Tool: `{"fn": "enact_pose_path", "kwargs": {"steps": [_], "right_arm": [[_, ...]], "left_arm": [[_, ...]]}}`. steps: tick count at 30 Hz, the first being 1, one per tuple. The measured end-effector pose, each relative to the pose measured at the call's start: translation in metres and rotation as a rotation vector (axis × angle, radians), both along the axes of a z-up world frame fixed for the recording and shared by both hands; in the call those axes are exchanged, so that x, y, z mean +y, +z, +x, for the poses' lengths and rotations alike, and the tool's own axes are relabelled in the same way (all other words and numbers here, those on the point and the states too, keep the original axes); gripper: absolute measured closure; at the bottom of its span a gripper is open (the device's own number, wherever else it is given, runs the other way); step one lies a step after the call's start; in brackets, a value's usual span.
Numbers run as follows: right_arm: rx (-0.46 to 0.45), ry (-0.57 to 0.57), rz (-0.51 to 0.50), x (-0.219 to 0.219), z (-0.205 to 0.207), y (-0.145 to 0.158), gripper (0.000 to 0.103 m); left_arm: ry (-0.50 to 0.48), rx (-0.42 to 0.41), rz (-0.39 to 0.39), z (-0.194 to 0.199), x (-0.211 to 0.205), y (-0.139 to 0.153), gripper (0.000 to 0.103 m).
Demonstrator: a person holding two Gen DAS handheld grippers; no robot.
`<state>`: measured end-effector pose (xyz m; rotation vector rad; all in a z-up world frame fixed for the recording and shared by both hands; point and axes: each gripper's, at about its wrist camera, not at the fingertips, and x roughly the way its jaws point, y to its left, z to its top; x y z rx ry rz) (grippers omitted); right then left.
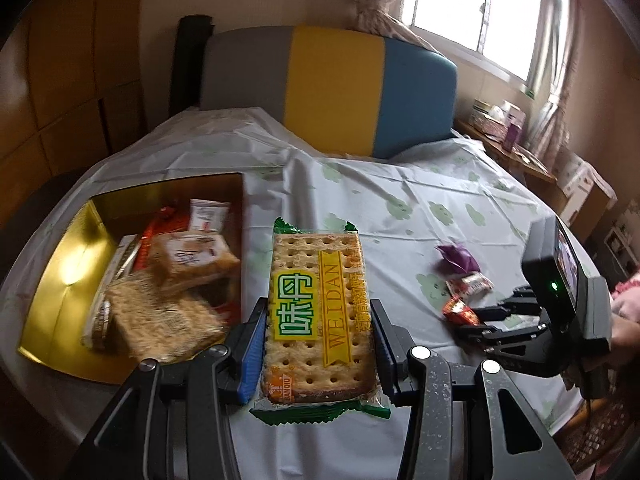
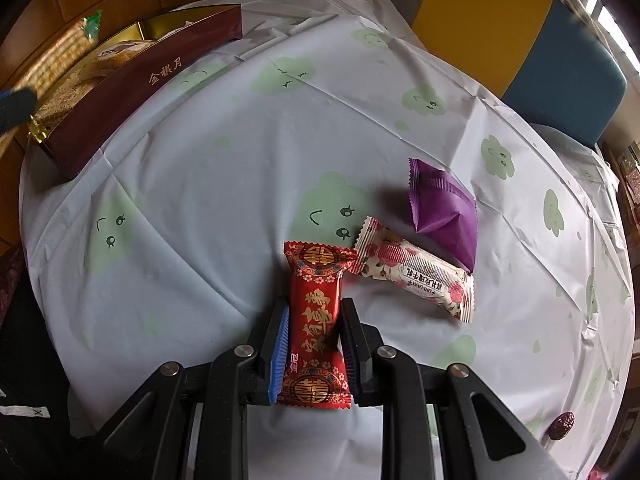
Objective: Organize snacks
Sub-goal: 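Carry the cracker pack in the left gripper over the gold tray while the right gripper holds the candy bar, then lower the cracker pack into the gold tray and open the left gripper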
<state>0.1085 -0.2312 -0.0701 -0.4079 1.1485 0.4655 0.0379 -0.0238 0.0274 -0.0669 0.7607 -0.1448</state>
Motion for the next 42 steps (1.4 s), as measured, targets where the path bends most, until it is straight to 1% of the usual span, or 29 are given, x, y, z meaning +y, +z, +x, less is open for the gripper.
{"fn": "enact_pose_path", "kwargs": {"steps": [4,7,10,13,17,20,23,25,32,34,35,38,42], "right_arm": [[-0.001,0.0,-0.001,0.0,0.0,0.0,0.079],[-0.004,0.003,-0.004,0.0,-0.001,0.001,0.079],[-0.008,0.007,-0.01,0.001,-0.001,0.001,0.079],[-0.011,0.008,-0.013,0.001,-0.002,0.001,0.079],[-0.016,0.013,-0.019,0.002,-0.003,0.001,0.079],[-0.019,0.015,-0.023,0.003,-0.004,0.002,0.079],[-0.025,0.016,-0.031,0.004,-0.005,0.002,0.079],[-0.024,0.014,-0.031,0.004,-0.005,0.002,0.079],[-0.021,0.01,-0.024,0.003,-0.005,0.002,0.079],[-0.02,0.009,-0.023,0.004,-0.005,0.002,0.079],[-0.02,0.009,-0.023,0.004,-0.005,0.002,0.079],[-0.019,0.009,-0.023,0.004,-0.005,0.002,0.079],[-0.02,0.009,-0.024,0.003,-0.004,0.001,0.079]], "left_arm": [[0.057,-0.01,-0.005,-0.003,0.024,0.005,0.056],[0.115,-0.012,-0.025,-0.003,0.048,0.007,0.056],[0.204,-0.012,-0.041,-0.003,0.082,0.01,0.056],[0.311,-0.005,-0.072,-0.004,0.127,0.011,0.056],[0.426,0.012,-0.103,-0.008,0.177,0.007,0.056],[0.488,0.032,-0.128,-0.009,0.204,0.001,0.056],[0.515,0.048,-0.155,-0.006,0.217,-0.005,0.056],[0.505,0.058,-0.162,-0.002,0.215,-0.009,0.056],[0.441,0.102,-0.135,0.027,0.196,-0.03,0.055],[0.438,0.127,-0.122,0.033,0.193,-0.038,0.055],[0.438,0.148,-0.128,0.036,0.192,-0.043,0.055],[0.454,0.168,-0.126,0.035,0.192,-0.052,0.053],[0.45,0.172,-0.113,0.031,0.19,-0.056,0.054]]}}
